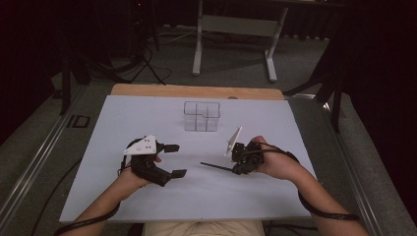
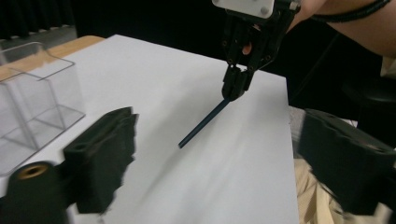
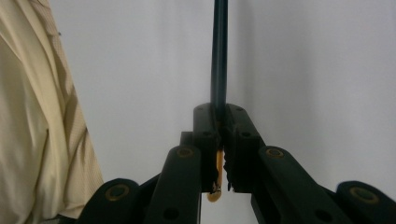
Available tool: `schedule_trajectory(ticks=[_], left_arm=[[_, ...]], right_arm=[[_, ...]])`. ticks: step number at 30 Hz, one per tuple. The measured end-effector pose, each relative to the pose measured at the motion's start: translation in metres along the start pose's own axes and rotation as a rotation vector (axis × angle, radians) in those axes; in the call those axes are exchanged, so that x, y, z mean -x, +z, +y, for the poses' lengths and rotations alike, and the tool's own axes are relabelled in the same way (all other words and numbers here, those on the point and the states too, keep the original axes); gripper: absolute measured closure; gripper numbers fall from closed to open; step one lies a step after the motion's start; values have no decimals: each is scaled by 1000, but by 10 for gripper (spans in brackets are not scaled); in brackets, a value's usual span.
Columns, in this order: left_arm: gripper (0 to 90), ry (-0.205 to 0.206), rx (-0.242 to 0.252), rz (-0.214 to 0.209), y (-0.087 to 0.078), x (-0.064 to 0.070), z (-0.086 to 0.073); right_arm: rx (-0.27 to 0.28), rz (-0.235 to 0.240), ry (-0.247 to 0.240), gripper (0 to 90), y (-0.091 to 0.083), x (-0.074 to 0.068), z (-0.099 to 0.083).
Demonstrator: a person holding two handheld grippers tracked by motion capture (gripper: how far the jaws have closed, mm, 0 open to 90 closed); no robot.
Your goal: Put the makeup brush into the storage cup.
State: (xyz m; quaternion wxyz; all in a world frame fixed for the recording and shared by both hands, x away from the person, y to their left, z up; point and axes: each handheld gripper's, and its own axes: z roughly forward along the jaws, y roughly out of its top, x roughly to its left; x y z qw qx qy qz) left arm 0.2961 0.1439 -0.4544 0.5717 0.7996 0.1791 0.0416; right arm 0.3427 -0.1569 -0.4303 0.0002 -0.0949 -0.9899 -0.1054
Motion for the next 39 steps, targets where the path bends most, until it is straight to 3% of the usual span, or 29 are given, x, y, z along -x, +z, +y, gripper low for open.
schedule_trajectory(ticks=[5,6,8,12,17,21,25,30,36,39], left_arm=[[154,20,-26,-6,8,-2,2],[155,42,-69,-11,16,-3,4],[167,52,-101,-19,20,-4,5],[297,60,-164,-42,27,-6,4],[405,89,-244,-27,38,-4,2],[471,154,-307,-23,45,-2,1],[548,190,-314,-32,48,-2,2],[631,269,-351,-34,51,0,3],[667,343,-438,-21,59,3,5],[683,358,-463,-19,62,3,6]], right_arm=[[3,7,-12,842,-1,-3,2],[4,12,-18,842,-3,-3,3],[7,12,-23,842,-3,-4,4],[4,13,-28,842,-5,-6,4],[9,30,-44,842,-4,-8,6],[6,31,-53,842,-4,-11,9],[6,41,-60,842,-4,-12,11],[5,50,-62,842,-3,-13,13],[4,59,-72,842,-2,-13,15],[3,64,-74,842,-2,-14,17]])
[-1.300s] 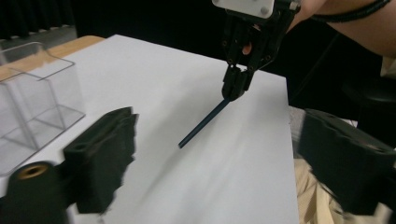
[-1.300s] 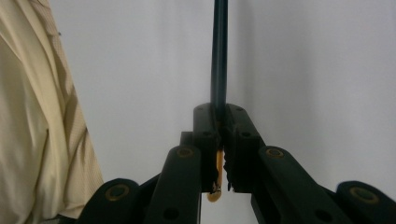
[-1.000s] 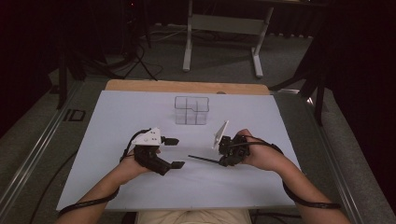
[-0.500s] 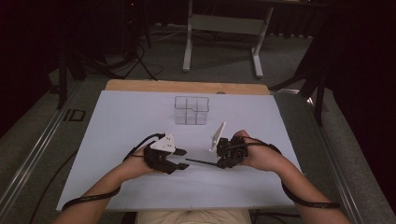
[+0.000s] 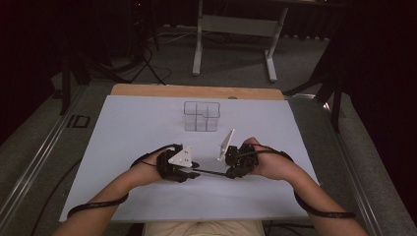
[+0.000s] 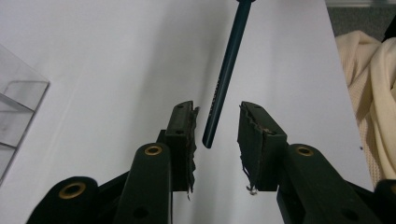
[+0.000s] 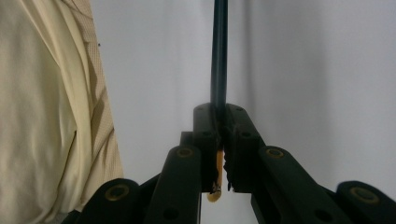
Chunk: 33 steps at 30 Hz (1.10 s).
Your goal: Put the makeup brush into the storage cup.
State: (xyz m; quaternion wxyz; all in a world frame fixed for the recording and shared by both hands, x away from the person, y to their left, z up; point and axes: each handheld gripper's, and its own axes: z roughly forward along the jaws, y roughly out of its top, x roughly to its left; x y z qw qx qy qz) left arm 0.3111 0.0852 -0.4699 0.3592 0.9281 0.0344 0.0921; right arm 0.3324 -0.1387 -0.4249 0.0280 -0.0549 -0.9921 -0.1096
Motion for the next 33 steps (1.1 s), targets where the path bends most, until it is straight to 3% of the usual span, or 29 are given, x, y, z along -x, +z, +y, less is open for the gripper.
schedule_trajectory(ticks=[2,7,11,16,20,25,33], left_arm=[[691,34,-37,7,3,1,2],[729,49,-64,-4,8,4,7],[784,98,-95,8,12,7,12],[830,114,-129,7,15,8,13],[858,174,-156,18,19,12,13],[861,156,-141,-14,17,10,8],[862,100,-113,-4,7,9,-1]], right_arm=[[1,0,-2,842,0,0,1],[-10,3,-13,842,1,-2,3],[-5,16,-21,842,3,-1,4],[-3,15,-17,842,4,-2,6],[-4,18,-17,836,4,0,5],[12,26,-7,809,6,1,5],[134,-8,28,675,-7,4,-5]])
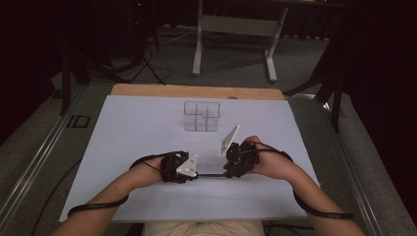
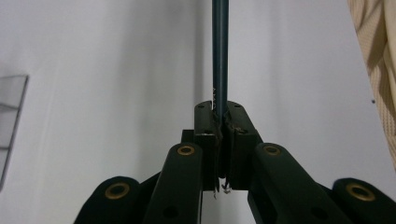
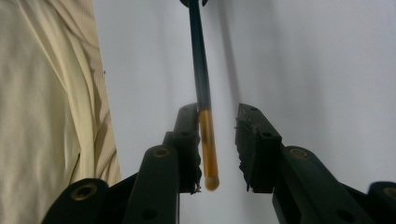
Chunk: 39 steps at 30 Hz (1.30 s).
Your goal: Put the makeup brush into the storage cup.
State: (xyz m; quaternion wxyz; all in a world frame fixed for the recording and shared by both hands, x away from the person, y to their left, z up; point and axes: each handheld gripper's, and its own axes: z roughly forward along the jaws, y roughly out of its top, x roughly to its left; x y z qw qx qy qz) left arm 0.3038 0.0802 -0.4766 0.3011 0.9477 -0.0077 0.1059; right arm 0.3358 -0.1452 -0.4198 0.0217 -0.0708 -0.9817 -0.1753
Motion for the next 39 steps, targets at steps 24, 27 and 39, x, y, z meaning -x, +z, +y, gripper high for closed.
schedule_trajectory(ticks=[24,27,39], left_arm=[[861,-46,89,22,-12,3,-17],[861,-51,91,18,-11,3,-15],[858,-27,71,10,-5,3,-14]], right_arm=[[118,-20,-7,720,-5,-7,-13],[110,-14,-12,738,-3,-6,-11],[28,44,-21,835,4,-5,-6]])
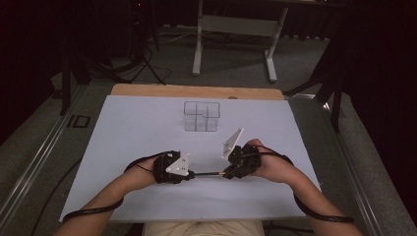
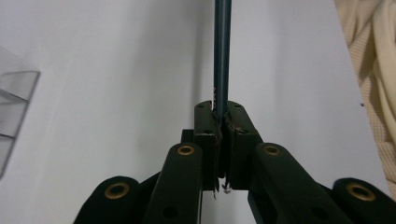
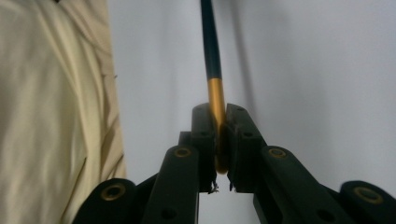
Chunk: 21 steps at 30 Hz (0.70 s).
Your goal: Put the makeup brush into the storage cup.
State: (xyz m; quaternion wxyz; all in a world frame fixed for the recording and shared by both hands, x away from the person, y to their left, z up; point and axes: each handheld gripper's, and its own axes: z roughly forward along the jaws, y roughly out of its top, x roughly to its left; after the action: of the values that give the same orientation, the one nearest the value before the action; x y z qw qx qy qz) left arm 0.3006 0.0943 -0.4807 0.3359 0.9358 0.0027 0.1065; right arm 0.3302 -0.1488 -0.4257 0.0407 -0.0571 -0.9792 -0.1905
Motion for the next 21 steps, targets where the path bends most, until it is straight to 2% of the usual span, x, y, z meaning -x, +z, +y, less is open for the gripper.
schedule_trajectory(ticks=[3,4,5,11,15,19,20,21], left_arm=[[847,-8,8,-5,1,-1,-2],[838,-29,17,-9,1,-2,-2],[832,-29,11,-8,0,-2,-1],[647,-73,38,-3,-4,-7,10],[567,-77,44,11,-5,-8,21],[572,-73,52,-18,-1,-9,30],[630,-73,52,-18,-1,-9,30],[630,-73,52,-18,-1,-9,30]], right_arm=[[-11,15,-2,843,0,-1,1],[-9,20,-1,844,0,-1,1],[-10,19,-2,844,-1,-1,1],[-12,19,-3,846,-3,0,3],[-2,9,-6,846,-3,0,4],[5,11,-4,845,-2,2,5],[5,11,-4,845,-2,2,5],[3,8,-5,845,-2,1,5]])
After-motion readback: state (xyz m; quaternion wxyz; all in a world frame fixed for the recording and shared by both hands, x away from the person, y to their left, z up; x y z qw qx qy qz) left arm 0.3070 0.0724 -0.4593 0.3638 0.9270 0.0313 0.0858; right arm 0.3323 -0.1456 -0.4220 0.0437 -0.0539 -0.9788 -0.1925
